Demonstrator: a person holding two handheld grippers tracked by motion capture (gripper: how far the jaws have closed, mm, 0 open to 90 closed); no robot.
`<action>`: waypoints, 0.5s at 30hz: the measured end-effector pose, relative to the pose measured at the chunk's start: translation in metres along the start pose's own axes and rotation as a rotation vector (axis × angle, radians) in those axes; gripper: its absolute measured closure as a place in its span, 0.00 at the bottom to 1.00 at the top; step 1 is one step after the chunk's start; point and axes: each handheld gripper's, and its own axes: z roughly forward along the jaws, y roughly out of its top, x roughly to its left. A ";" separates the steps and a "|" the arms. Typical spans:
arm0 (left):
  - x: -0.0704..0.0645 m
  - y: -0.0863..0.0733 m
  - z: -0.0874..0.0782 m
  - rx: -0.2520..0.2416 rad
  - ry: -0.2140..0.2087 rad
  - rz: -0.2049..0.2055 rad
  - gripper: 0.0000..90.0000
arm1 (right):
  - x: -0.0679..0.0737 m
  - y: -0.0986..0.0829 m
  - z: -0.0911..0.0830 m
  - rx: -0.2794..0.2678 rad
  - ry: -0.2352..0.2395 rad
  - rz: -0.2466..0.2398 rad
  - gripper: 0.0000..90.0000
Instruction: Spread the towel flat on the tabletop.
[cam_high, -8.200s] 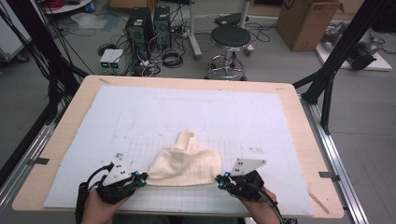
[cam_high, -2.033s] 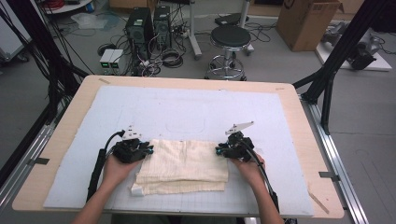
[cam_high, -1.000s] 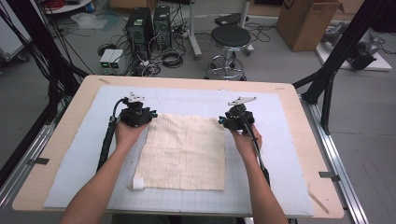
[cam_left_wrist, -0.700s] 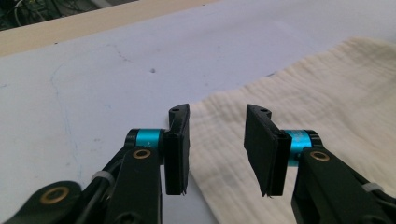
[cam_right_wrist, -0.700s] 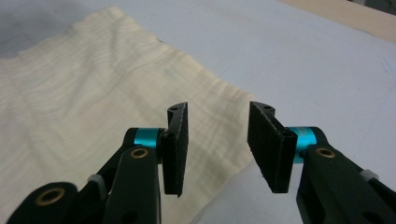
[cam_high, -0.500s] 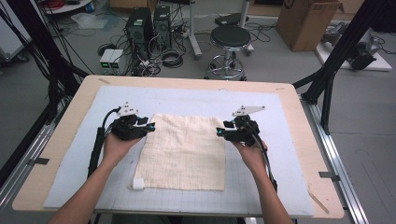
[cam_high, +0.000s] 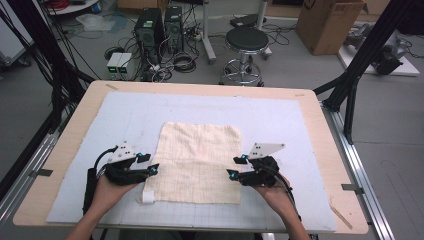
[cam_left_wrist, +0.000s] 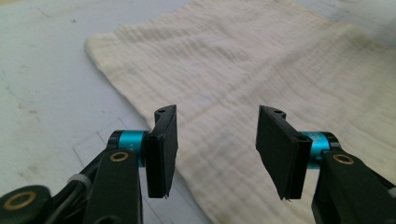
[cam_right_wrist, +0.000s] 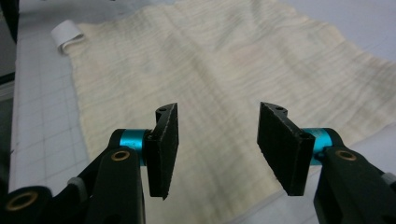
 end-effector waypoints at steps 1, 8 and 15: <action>-0.002 -0.003 -0.002 0.001 -0.008 0.004 0.54 | 0.002 -0.004 -0.001 0.001 0.002 -0.002 0.55; -0.012 -0.019 -0.007 0.027 -0.063 0.040 0.52 | 0.012 -0.024 0.000 0.031 0.033 0.010 0.57; -0.017 -0.032 -0.003 0.126 -0.161 0.090 0.60 | 0.020 -0.034 0.000 0.071 0.077 -0.013 0.61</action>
